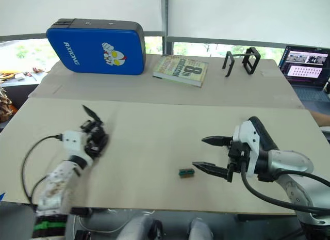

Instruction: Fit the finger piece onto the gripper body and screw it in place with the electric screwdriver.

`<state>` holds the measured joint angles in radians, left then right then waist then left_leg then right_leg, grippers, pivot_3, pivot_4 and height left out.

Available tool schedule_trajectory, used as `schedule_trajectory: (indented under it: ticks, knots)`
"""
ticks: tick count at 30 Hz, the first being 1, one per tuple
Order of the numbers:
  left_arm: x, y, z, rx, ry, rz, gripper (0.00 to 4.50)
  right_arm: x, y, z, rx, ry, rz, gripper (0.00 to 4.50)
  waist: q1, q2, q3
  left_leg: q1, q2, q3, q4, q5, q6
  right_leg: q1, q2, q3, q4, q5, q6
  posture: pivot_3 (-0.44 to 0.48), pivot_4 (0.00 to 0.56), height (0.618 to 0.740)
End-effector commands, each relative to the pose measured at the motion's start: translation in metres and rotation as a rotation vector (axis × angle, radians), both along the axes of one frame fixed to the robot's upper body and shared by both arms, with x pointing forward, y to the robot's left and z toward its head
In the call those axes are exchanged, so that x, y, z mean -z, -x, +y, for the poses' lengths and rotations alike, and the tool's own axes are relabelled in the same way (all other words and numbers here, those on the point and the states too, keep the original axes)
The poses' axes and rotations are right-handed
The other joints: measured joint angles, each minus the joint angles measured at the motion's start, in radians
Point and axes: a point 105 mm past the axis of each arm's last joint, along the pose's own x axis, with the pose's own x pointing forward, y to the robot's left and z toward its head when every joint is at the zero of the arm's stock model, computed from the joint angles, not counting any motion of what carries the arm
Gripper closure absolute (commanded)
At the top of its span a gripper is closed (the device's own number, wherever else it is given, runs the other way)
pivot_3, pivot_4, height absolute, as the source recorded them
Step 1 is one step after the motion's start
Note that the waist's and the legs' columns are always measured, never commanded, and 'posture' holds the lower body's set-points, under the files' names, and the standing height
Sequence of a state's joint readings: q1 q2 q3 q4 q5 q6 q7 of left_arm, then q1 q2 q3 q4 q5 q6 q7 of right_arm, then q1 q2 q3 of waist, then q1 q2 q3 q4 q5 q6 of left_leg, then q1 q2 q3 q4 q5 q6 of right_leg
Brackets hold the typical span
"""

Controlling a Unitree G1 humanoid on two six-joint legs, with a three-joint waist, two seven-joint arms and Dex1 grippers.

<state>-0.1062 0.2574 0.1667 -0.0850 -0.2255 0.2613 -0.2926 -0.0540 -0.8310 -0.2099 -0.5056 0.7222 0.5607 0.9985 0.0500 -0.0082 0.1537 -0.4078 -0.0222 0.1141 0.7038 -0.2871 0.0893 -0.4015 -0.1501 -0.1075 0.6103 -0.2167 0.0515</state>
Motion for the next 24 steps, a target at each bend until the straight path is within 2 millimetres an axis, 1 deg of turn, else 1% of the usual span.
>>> schedule_trajectory:
  ticks: [1, 3, 4, 6, 9, 12, 14, 15, 16, 17, 20, 24]
  knots:
    - [-0.040, -0.003, -0.038, 0.005, -0.009, -0.118, 2.13, -0.008, 0.003, 0.005, -0.013, -0.002, -0.061, 0.00, -0.003, -0.003, 0.002, -0.001, 0.000, 0.000, 0.001, 0.000, 0.000, 0.000, 0.001, 0.000, 0.000, 0.000, 0.000, 0.000, 0.150, 0.740]
    - [-0.040, -0.008, -0.058, 0.008, -0.017, -0.121, 2.13, -0.006, 0.002, 0.006, -0.013, -0.004, -0.060, 0.00, -0.007, -0.003, 0.002, 0.000, 0.001, 0.000, 0.001, 0.000, 0.000, 0.000, 0.002, 0.001, 0.000, 0.000, 0.000, 0.000, 0.150, 0.740]
    - [-0.035, -0.015, -0.066, 0.003, -0.028, -0.117, 2.13, -0.004, 0.000, 0.007, -0.010, -0.001, -0.062, 0.00, -0.007, -0.003, 0.002, 0.000, 0.001, 0.000, 0.001, 0.000, 0.000, 0.000, 0.002, 0.001, 0.000, 0.000, 0.000, 0.000, 0.150, 0.740]
    - [-0.027, -0.022, -0.077, 0.003, -0.044, -0.109, 2.13, -0.003, -0.002, 0.007, -0.006, 0.003, -0.065, 0.00, -0.007, -0.003, 0.002, -0.001, 0.002, 0.000, 0.001, 0.001, 0.001, -0.001, 0.004, 0.001, 0.001, 0.000, 0.000, 0.000, 0.150, 0.740]
    - [-0.012, -0.030, -0.086, 0.011, -0.037, -0.068, 2.13, -0.001, -0.005, 0.008, -0.005, 0.010, -0.067, 0.00, -0.014, -0.003, 0.002, -0.001, 0.002, 0.001, 0.000, 0.005, 0.009, -0.001, 0.004, 0.001, 0.001, 0.000, 0.000, 0.000, 0.150, 0.740]
    - [-0.006, -0.029, -0.090, 0.037, -0.018, -0.048, 2.13, 0.000, -0.005, 0.008, -0.006, 0.016, -0.068, 0.00, -0.012, -0.003, 0.002, 0.000, 0.002, 0.001, 0.000, 0.005, 0.010, -0.001, 0.004, 0.001, 0.001, 0.000, 0.000, 0.000, 0.150, 0.740]
    - [-0.002, -0.020, -0.087, 0.102, -0.004, -0.024, 1.08, 0.001, -0.006, 0.007, -0.001, 0.019, -0.071, 0.00, -0.011, -0.003, 0.002, 0.000, 0.002, 0.001, 0.001, 0.005, 0.009, -0.001, 0.003, 0.001, 0.000, 0.000, 0.000, 0.000, 0.150, 0.740]
    - [-0.002, -0.015, -0.084, 0.141, 0.001, -0.013, 0.80, 0.001, -0.007, 0.007, 0.004, 0.019, -0.073, 0.00, -0.013, -0.003, 0.002, 0.000, 0.002, 0.001, 0.001, 0.004, 0.008, -0.001, 0.002, 0.001, 0.000, 0.000, 0.000, 0.000, 0.150, 0.740]
    - [-0.001, -0.011, -0.080, 0.179, 0.006, -0.001, 0.32, 0.001, -0.007, 0.007, 0.009, 0.017, -0.074, 0.00, -0.015, -0.003, 0.002, 0.000, 0.003, 0.001, 0.001, 0.003, 0.006, -0.001, 0.001, 0.002, 0.000, 0.000, 0.000, 0.000, 0.150, 0.740]
    - [-0.002, -0.006, -0.074, 0.237, 0.001, 0.006, 0.02, 0.001, -0.007, 0.007, 0.012, 0.015, -0.076, 0.00, -0.017, -0.003, 0.002, 0.000, 0.003, 0.001, 0.000, 0.002, 0.003, -0.002, 0.000, 0.003, 0.000, 0.000, -0.001, 0.000, 0.150, 0.740]
    - [-0.003, 0.000, -0.055, 0.375, -0.059, 0.021, 0.02, 0.002, -0.006, 0.008, 0.019, 0.008, -0.079, 0.00, -0.023, -0.002, 0.001, 0.001, 0.005, 0.001, 0.000, 0.002, 0.003, -0.002, 0.002, 0.002, 0.002, -0.001, -0.002, 0.000, 0.150, 0.740]
    - [-0.007, -0.010, -0.042, 0.532, -0.164, 0.017, 0.02, 0.003, -0.004, 0.010, 0.024, 0.004, -0.082, 0.00, -0.020, -0.002, 0.001, 0.001, 0.004, 0.000, 0.000, 0.002, 0.001, -0.003, 0.003, 0.000, 0.002, -0.001, -0.003, 0.000, 0.150, 0.740]
